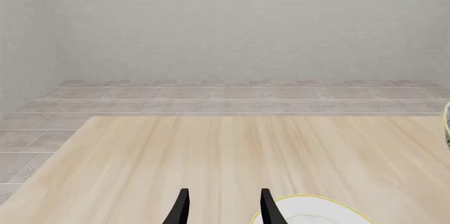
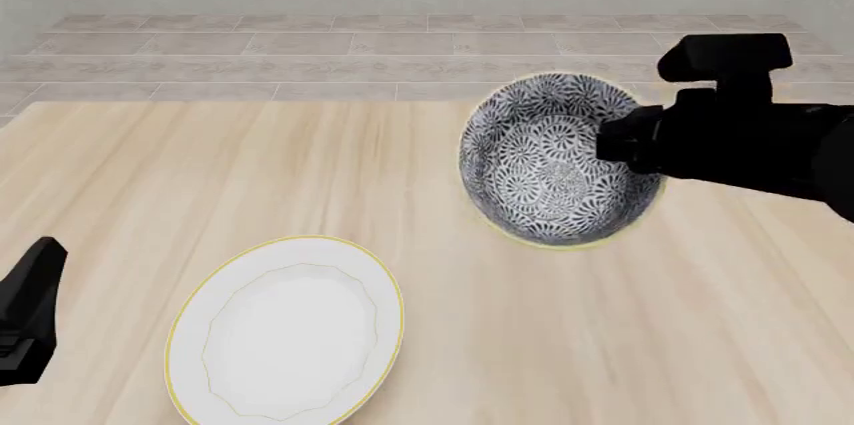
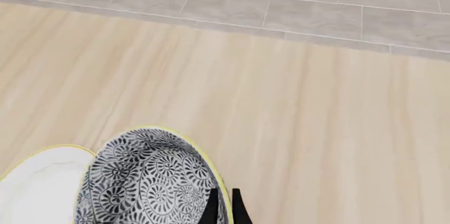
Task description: Put the bowl on the plate.
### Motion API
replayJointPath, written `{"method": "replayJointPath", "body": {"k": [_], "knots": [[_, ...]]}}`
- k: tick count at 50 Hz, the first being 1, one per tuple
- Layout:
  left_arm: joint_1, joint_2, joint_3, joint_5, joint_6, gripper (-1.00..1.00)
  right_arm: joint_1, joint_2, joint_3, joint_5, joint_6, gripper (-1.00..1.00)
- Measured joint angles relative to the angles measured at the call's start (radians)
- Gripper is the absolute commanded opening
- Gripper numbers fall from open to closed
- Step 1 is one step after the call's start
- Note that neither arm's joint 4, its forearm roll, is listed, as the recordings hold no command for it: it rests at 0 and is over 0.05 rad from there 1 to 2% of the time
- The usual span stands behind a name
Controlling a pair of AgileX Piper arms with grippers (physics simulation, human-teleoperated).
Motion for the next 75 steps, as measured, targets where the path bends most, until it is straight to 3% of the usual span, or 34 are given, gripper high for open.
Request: {"method": "replayJointPath", "body": {"k": [20, 33, 75], "knots": [[0.000, 0.000, 0.000, 0.000, 0.000, 1.00, 0.080, 0.053, -0.173, 0.016, 0.001, -1.00], [0.000, 0.000, 0.000, 0.000, 0.000, 1.00, 0.116, 0.135, -0.226, -0.021, 0.036, -1.00], [0.000, 0.000, 0.000, 0.000, 0.000, 1.00, 0.261, 0.321, -0.351, -0.073, 0.053, -1.00]]}}
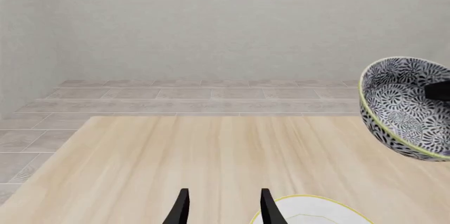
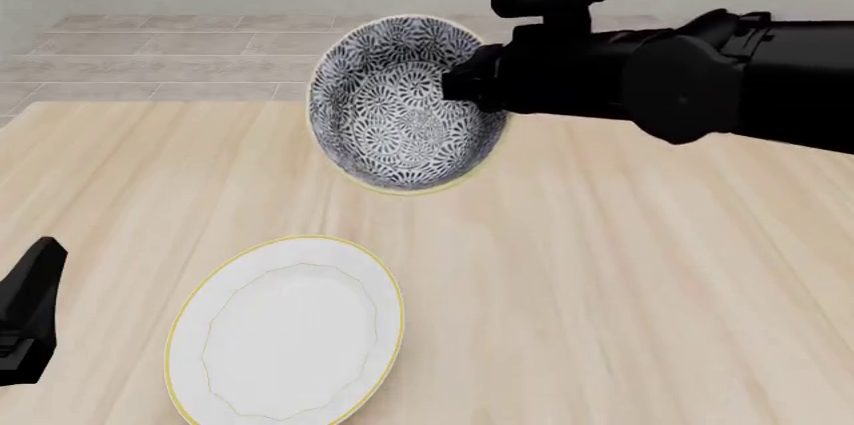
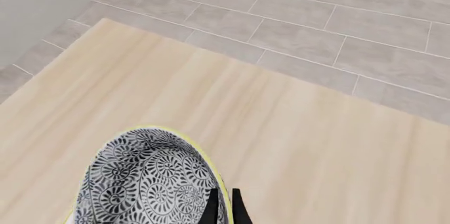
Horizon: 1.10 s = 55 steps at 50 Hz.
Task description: Put the bowl on the plate.
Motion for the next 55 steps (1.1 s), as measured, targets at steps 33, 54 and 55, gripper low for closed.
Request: {"method": "replayJointPath", "body": {"k": [33, 54, 55], "knots": [[0.000, 0.000, 0.000, 0.000, 0.000, 1.00, 0.088, 0.087, -0.010, -0.034, 0.023, -1.00], [0.000, 0.000, 0.000, 0.000, 0.000, 1.00, 0.141, 0.140, -0.010, -0.059, 0.044, -1.00], [0.000, 0.000, 0.000, 0.000, 0.000, 1.00, 0.144, 0.143, -0.010, -0.061, 0.046, -1.00]]}}
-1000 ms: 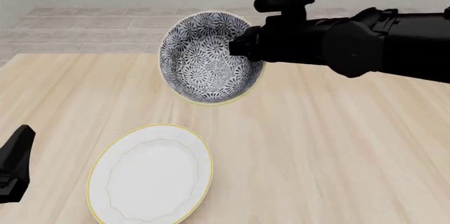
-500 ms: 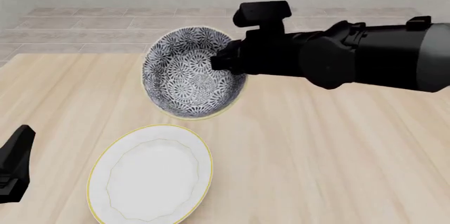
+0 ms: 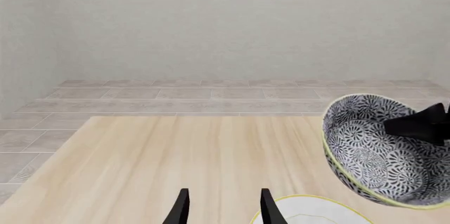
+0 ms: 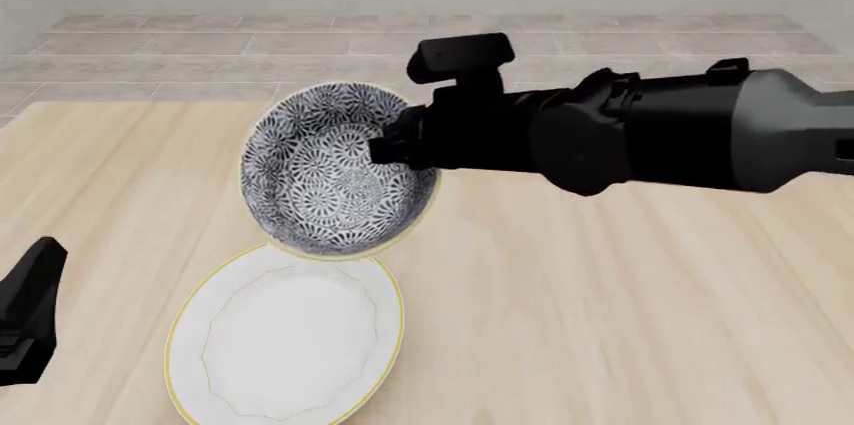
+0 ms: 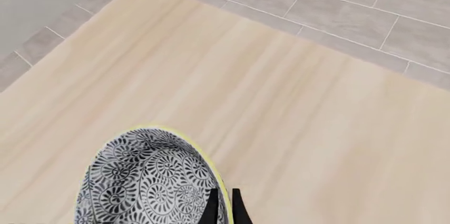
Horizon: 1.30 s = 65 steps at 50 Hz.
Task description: Put the bowl on the plate.
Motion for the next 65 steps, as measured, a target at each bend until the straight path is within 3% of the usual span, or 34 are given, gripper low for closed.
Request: {"method": "replayJointPath", "body": {"k": [65], "knots": [[0.000, 0.000, 0.000, 0.000, 0.000, 1.00, 0.121, 0.175, -0.022, -0.068, 0.069, -1.00]]}}
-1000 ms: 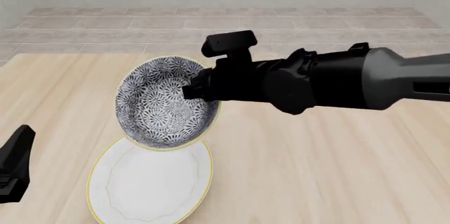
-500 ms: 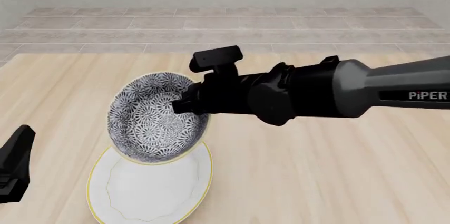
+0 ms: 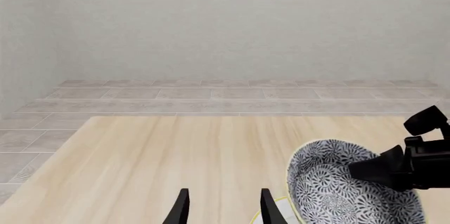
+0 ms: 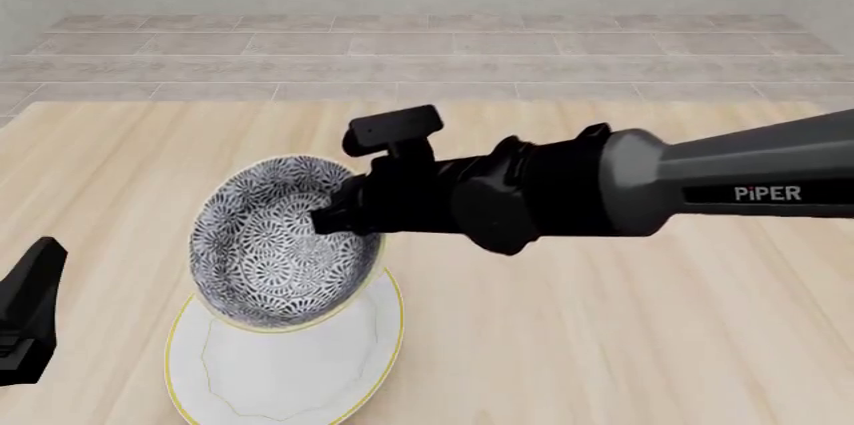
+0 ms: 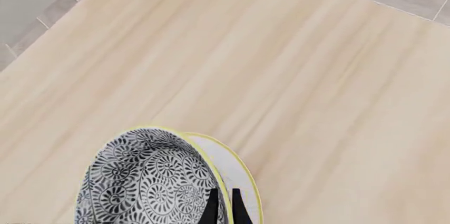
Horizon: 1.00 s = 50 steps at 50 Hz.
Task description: Put the bowl on the plate.
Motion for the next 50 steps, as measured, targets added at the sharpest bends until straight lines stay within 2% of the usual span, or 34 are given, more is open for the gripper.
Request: {"method": "replayJointPath", "body": {"k": [50], "knots": [[0.000, 0.000, 0.000, 0.000, 0.000, 1.00, 0.024, 0.066, -0.003, -0.038, 0.024, -1.00]]}}
